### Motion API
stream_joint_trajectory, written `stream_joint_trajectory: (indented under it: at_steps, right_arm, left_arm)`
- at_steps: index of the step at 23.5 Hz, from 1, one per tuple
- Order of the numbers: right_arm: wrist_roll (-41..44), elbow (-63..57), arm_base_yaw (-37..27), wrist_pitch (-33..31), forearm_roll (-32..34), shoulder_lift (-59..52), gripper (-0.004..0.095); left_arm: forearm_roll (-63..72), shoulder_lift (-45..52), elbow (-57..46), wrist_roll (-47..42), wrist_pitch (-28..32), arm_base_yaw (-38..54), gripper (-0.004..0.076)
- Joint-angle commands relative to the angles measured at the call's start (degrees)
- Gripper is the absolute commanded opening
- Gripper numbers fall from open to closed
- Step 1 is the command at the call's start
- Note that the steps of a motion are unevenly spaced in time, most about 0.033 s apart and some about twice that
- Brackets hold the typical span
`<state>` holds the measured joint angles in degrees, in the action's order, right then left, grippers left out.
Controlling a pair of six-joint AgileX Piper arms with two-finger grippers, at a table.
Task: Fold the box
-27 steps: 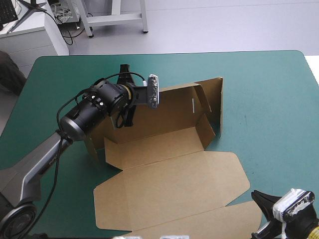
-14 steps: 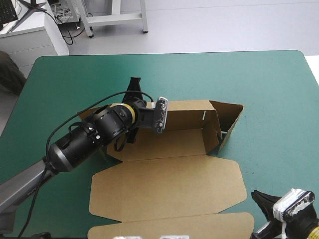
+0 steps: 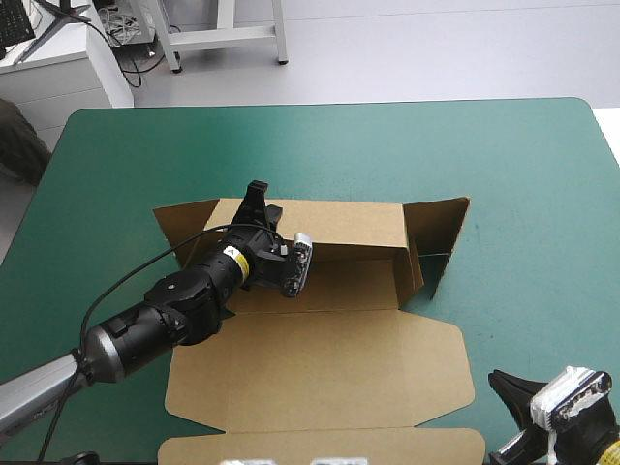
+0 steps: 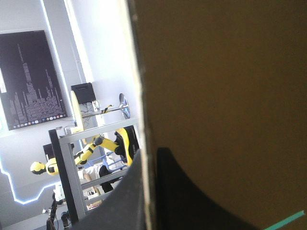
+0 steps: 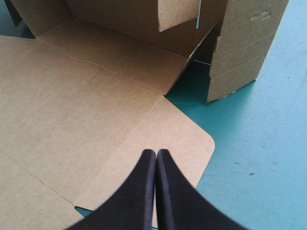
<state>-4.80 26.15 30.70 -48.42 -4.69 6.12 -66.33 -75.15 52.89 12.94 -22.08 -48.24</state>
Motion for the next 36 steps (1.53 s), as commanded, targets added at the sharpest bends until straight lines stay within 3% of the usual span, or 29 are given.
stream_joint_trajectory:
  at_steps: [1,12,20,22,25,26,29,36]
  right_arm:
    - [0.05,1.43,-0.32,4.08,-0.1,0.88,-0.0019]
    - [-0.37,1.43,-0.32,5.74,0.13,0.88,-0.0019]
    - [-0.37,1.43,-0.32,5.74,0.52,0.88,0.0002]
    - [-0.37,1.43,-0.32,5.82,0.52,0.88,0.0093]
    - [1.47,1.43,-0.32,6.96,0.41,0.88,0.0407]
    - [3.15,1.55,-0.32,8.62,0.41,1.01,0.0457]
    - [9.87,3.51,-0.32,11.0,1.67,3.13,0.0463]
    - [17.47,15.99,-0.32,5.03,10.31,16.8,0.0462]
  left_arm:
    - [-13.75,0.94,-0.03,-13.46,1.91,-0.35,-0.001]
    - [-29.49,-1.77,-0.05,-30.25,-3.05,-0.35,-0.001]
    - [-29.52,-1.93,-0.05,-33.96,-4.23,-0.35,-0.001]
    - [-29.4,-1.93,-0.05,-34.88,-4.61,-0.35,-0.001]
    - [-29.33,-1.93,-0.05,-36.97,-4.97,-0.35,-0.001]
    - [-29.33,-1.93,-0.05,-37.31,-4.97,-0.35,-0.001]
    - [-29.33,-1.93,-0.05,-38.05,-4.97,-0.35,-0.001]
    - [-29.33,-1.93,-0.05,-38.05,-5.22,-0.35,-0.001]
